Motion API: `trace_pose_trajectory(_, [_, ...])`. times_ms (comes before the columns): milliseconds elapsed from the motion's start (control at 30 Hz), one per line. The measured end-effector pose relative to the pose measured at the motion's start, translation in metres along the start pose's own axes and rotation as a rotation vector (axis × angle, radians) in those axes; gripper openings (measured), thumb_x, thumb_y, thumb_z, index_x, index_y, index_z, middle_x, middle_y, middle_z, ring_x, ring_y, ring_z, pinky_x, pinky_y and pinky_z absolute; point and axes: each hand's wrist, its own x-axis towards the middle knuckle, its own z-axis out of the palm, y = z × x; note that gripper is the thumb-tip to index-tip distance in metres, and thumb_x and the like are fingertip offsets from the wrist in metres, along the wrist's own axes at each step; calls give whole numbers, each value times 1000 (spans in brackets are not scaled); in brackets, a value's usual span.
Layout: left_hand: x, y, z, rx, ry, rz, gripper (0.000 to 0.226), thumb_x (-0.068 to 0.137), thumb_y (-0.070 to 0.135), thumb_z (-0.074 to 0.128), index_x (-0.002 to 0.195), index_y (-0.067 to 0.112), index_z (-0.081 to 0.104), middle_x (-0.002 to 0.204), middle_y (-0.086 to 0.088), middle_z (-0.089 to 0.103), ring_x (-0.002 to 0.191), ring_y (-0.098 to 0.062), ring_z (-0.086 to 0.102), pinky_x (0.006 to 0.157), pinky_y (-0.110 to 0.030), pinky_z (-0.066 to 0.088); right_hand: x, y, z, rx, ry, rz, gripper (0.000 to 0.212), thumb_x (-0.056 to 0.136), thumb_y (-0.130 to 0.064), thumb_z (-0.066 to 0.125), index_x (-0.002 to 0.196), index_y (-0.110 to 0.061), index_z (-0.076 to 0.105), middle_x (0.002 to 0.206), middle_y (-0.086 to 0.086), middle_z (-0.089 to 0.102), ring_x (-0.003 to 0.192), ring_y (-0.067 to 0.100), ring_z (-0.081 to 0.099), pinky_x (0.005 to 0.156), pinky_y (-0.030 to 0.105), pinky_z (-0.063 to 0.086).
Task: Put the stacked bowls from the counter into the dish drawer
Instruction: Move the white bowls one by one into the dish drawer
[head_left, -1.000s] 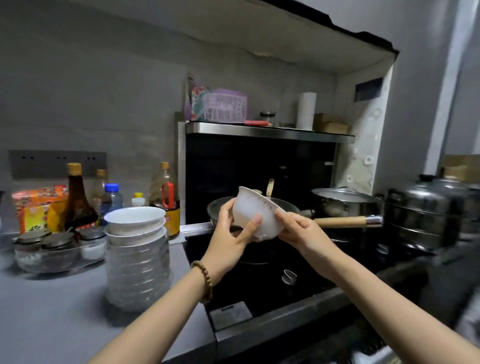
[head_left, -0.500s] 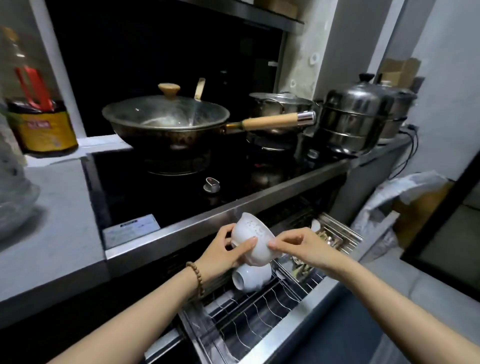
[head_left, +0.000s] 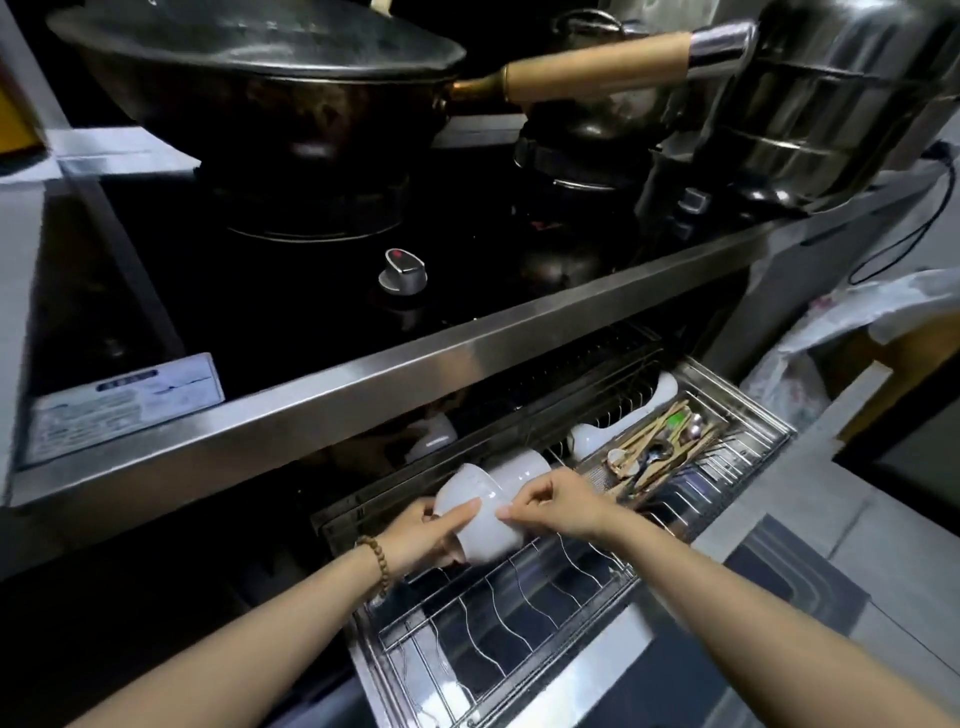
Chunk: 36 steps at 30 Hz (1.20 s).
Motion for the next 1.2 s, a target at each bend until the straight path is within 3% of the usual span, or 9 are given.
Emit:
trace_pose_trajectory(100, [24, -15, -2, 12, 13, -44, 29, 80, 47, 65, 87, 22, 53, 78, -2, 68, 72, -21, 63, 79, -33, 55, 26, 17, 5, 14, -17, 60, 17, 80, -12, 74, 65, -10, 66, 55, -4, 59, 47, 2, 49, 54, 17, 42])
trace_pose_trajectory(200, [44, -26, -2, 20, 19, -51, 28, 79, 47, 65, 81, 20, 60, 59, 7, 69, 58, -11, 63, 64, -23, 54, 44, 31, 7, 32, -25, 106, 22, 80, -11, 73, 61, -11, 62, 57, 0, 57, 51, 5, 49, 57, 18, 44])
trace_pose_trajectory(367, [68, -40, 0, 29, 42, -86, 35, 75, 53, 68, 73, 20, 57, 75, -5, 64, 73, -22, 58, 75, -32, 50, 62, 51, 8, 58, 27, 171, 17, 77, -11, 77, 65, -6, 66, 54, -1, 63, 49, 5, 56, 62, 21, 50])
trace_pose_trajectory(433, [72, -43, 1, 46, 18, -93, 44, 65, 62, 67, 77, 20, 58, 83, -11, 63, 76, -23, 56, 75, -33, 48, 66, 57, 11, 40, 52, 193, 17, 76, -12, 78, 65, -6, 66, 58, 4, 63, 53, 11, 55, 68, 29, 49])
trace_pose_trajectory(600, [85, -46, 5, 32, 23, -94, 61, 53, 67, 65, 88, 16, 59, 91, -13, 64, 82, -23, 60, 89, -40, 54, 75, 70, 14, 3, 168, 224, 22, 72, -18, 81, 57, -16, 65, 54, -6, 62, 49, 3, 56, 68, 24, 52])
trace_pose_trajectory(733, [97, -53, 5, 91, 53, -116, 63, 74, 61, 63, 115, 15, 51, 97, -10, 67, 79, -19, 63, 81, -33, 57, 78, 74, 15, -41, 211, 232, 21, 71, -25, 82, 60, -21, 65, 57, -10, 60, 55, 4, 55, 64, 18, 47])
trace_pose_trajectory(1000, [100, -56, 11, 198, 124, -41, 33, 77, 62, 57, 82, 29, 53, 66, 0, 65, 53, -12, 56, 55, -21, 49, 81, 80, 17, 34, 187, 264, 24, 72, -14, 81, 58, -19, 61, 45, -14, 60, 51, 1, 56, 63, 15, 49])
trace_pose_trajectory(1133, [95, -54, 12, 227, 159, -5, 42, 81, 57, 56, 101, 20, 55, 69, 9, 62, 58, -4, 57, 47, -11, 47, 79, 75, 14, 64, 147, 294, 22, 75, -8, 78, 61, -15, 62, 38, -15, 59, 41, -4, 58, 52, 10, 49])
trace_pose_trajectory(1200, [91, -52, 10, 266, 170, 2, 39, 83, 55, 55, 98, 19, 53, 64, 14, 61, 63, 0, 53, 57, -12, 47, 74, 72, 11, 82, 122, 315, 20, 77, -3, 75, 63, -11, 62, 38, -11, 60, 39, -4, 59, 45, 9, 47])
